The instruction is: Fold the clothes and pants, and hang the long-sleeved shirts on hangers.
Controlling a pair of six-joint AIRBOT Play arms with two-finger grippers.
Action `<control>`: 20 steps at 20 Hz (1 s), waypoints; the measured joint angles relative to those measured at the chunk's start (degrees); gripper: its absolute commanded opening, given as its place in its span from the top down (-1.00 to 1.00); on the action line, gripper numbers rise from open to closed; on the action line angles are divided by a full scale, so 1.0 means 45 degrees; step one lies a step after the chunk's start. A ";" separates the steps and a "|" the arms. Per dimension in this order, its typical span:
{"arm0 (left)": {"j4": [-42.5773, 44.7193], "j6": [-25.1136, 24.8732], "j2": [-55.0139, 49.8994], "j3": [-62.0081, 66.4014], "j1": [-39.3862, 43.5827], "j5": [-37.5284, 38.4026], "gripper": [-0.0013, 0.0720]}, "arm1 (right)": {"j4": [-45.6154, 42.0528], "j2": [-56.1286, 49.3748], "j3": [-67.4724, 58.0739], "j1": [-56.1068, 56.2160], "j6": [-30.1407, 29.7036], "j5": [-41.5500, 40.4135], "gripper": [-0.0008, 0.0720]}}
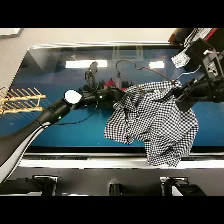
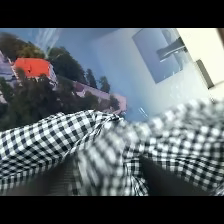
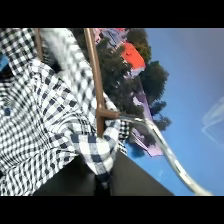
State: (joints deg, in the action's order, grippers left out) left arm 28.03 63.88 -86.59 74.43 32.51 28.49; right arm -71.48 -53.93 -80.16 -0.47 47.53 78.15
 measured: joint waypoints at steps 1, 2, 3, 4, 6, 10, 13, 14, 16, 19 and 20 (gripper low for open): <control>-0.0015 0.0000 0.0063 0.0000 -0.0073 0.0053 -0.69 | 0.0078 0.0000 0.0000 0.0005 0.0034 0.0000 0.92; -0.0029 0.0049 0.0146 0.0000 -0.0219 0.0219 -0.69 | 0.0131 0.0000 0.0000 0.0000 0.0034 -0.0005 0.92; -0.0034 0.0165 0.0248 0.0000 -0.0447 0.0413 -0.69 | 0.0180 -0.0005 0.0000 0.0000 0.0039 -0.0005 0.92; -0.0044 0.0311 0.0355 -0.0010 -0.0680 0.0733 -0.69 | 0.0223 -0.0005 0.0000 0.0005 0.0092 -0.0019 0.92; -0.0068 0.0578 0.0573 -0.0223 -0.1044 0.1370 -0.69 | 0.0277 -0.0005 0.0000 0.0005 0.0136 -0.0044 0.92; -0.0257 0.0947 0.0675 -0.1030 -0.0345 0.1603 -0.69 | 0.0321 -0.0005 0.0000 0.0005 0.0233 -0.0044 0.92; -0.0913 0.1054 0.0369 -0.1297 0.0860 0.0578 -0.68 | 0.0355 -0.0005 0.0000 0.0005 0.0379 -0.0049 0.92; -0.1224 0.1112 0.0228 -0.1336 0.1219 0.0204 -0.67 | 0.0355 -0.0005 0.0000 0.0005 0.0457 -0.0049 0.92; -0.1749 0.1141 -0.0063 -0.1409 0.1792 -0.0500 -0.67 | 0.0355 -0.0005 0.0000 0.0005 0.0515 -0.0049 0.92; -0.2307 0.1141 -0.0437 -0.1443 0.2161 -0.1457 -0.66 | 0.0355 -0.0005 0.0000 0.0005 0.0573 -0.0044 0.92; -0.2492 0.1146 -0.0573 -0.1438 0.2220 -0.1734 -0.65 | 0.0350 -0.0005 0.0000 0.0005 0.0588 -0.0044 0.92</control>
State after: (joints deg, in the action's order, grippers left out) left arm 16.82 69.04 -89.17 67.96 42.50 20.69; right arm -69.91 -53.95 -80.16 -0.45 50.17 77.95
